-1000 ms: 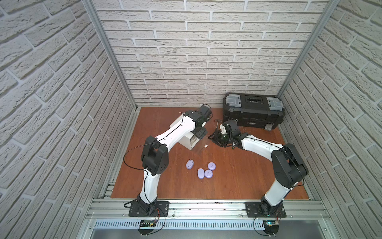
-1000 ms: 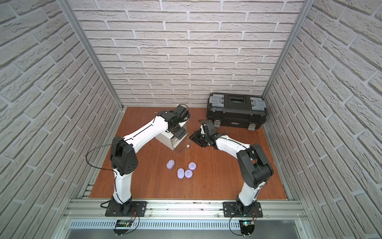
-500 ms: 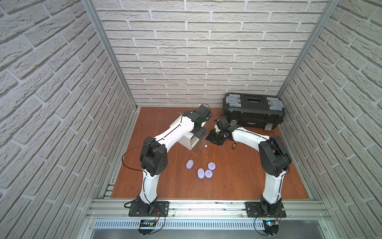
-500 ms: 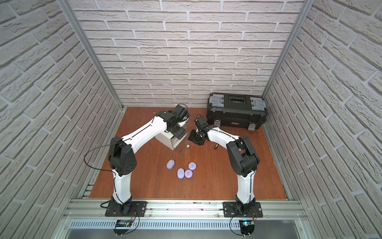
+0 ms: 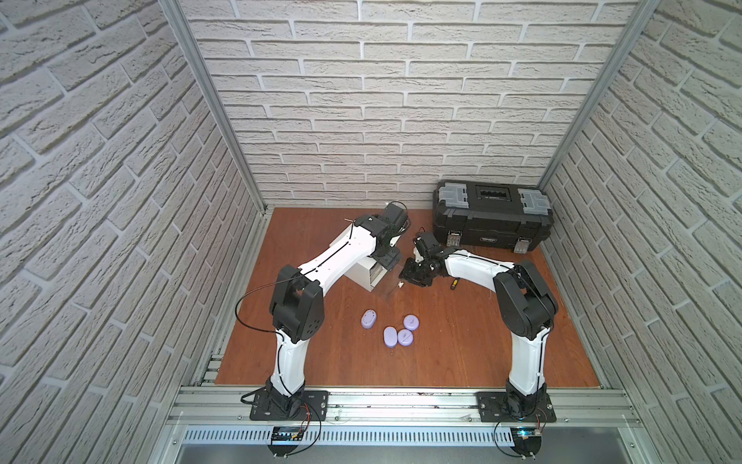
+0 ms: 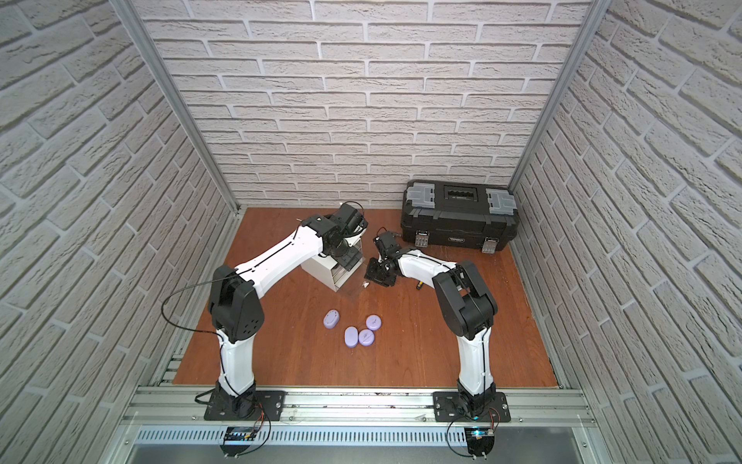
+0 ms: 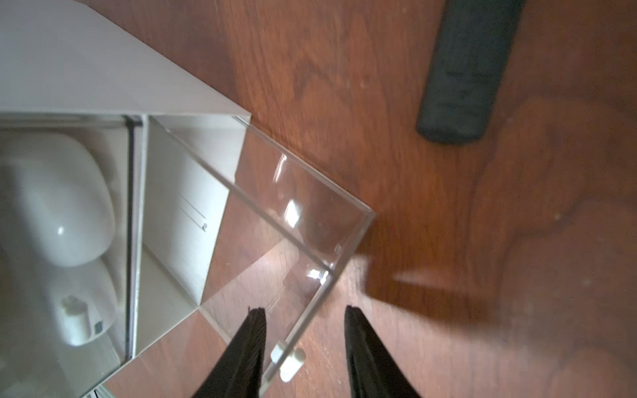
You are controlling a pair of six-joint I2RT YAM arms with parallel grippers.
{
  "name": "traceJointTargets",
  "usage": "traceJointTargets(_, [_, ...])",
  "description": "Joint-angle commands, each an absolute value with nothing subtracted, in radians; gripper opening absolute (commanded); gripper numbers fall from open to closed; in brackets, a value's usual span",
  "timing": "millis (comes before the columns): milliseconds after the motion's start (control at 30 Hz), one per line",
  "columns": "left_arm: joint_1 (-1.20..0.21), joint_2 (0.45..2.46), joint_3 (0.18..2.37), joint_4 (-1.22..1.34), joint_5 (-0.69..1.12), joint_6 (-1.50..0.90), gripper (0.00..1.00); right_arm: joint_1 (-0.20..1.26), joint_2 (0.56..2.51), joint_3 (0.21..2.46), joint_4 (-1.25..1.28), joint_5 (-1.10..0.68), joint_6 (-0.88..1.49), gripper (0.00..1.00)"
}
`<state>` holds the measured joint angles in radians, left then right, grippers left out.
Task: Put the bluetooth earphones in the drawer according to color
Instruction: Open the drawer in the storage box, then pick up the Bluetooth earphone from the center of the board.
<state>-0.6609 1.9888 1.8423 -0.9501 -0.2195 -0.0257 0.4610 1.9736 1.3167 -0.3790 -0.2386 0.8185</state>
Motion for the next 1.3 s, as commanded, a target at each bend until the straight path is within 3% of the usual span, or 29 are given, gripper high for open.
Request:
traceJointTargets(0, [-0.652,2.045,1.780,-1.051,-0.117,-0.037,0.87,0.465,1.894,1.225,-0.489,-0.190,0.790,0.40])
traceJointTargets(467, [-0.656,2.050,1.777,-1.051,-0.110,-0.044,0.87,0.468,1.803,1.118,-0.476,-0.208,0.770,0.39])
traceJointTargets(833, [-0.674,2.008,1.807,-1.047,-0.127,-0.043,0.89,0.470,1.593,1.148,-0.489,-0.178,0.695,0.59])
traceJointTargets(1067, [-0.668,1.827,1.807,-0.977,-0.161,-0.104,0.92,0.522,1.539,1.127,-0.643,-0.133,0.610,0.59])
traceJointTargets(1267, [-0.635,1.570,1.681,-0.912,-0.228,-0.211,0.94,0.642,1.520,1.071,-0.710,-0.044,0.572,0.60])
